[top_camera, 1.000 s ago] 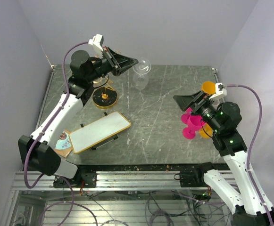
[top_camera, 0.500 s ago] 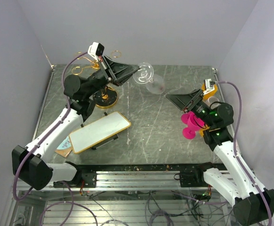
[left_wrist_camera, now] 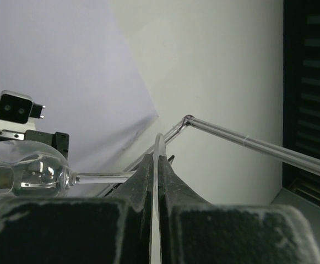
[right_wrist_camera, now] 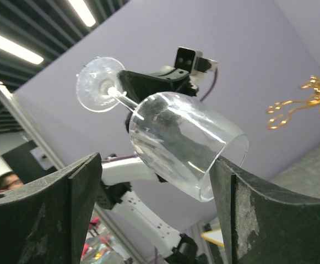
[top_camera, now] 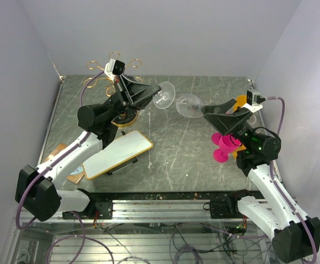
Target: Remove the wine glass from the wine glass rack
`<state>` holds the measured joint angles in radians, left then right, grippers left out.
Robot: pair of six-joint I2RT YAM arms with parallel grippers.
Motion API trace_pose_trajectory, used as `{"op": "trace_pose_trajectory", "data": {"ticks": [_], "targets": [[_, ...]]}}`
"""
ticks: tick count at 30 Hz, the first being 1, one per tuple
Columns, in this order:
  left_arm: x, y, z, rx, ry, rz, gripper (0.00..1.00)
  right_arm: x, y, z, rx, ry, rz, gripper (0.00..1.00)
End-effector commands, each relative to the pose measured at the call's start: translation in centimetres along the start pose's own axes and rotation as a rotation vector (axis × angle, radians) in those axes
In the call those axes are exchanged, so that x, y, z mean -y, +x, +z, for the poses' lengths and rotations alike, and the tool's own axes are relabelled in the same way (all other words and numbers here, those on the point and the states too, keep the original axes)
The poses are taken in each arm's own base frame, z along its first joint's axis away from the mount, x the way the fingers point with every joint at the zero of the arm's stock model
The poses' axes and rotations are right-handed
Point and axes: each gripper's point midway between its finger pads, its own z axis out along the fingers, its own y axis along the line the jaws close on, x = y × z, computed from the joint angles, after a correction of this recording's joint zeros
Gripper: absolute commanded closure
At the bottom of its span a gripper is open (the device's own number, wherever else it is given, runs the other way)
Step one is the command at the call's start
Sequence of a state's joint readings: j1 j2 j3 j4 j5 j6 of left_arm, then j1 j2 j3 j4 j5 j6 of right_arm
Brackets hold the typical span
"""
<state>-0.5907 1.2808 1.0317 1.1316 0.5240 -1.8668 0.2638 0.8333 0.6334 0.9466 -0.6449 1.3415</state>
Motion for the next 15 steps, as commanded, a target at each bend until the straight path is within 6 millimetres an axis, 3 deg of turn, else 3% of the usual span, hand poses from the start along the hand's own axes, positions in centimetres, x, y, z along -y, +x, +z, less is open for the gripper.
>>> {"op": "trace_pose_trajectory", "data": {"ticks": [1, 6, 15], "targets": [[3.5, 0.9, -0.5, -0.002, 0.154, 0.044, 0.93, -5.5, -0.2, -0.7, 0.007, -0.237, -0.017, 0.31], [3.6, 1.7, -0.9, -0.018, 0.217, 0.038, 0.93, -9.1, -1.2, -1.1, 0.029, -0.382, 0.039, 0.62], [2.7, 2.8, -1.2, -0.035, 0.261, 0.02, 0.93, -11.3, -2.1, -1.2, 0.041, -0.445, 0.058, 0.9]]}}
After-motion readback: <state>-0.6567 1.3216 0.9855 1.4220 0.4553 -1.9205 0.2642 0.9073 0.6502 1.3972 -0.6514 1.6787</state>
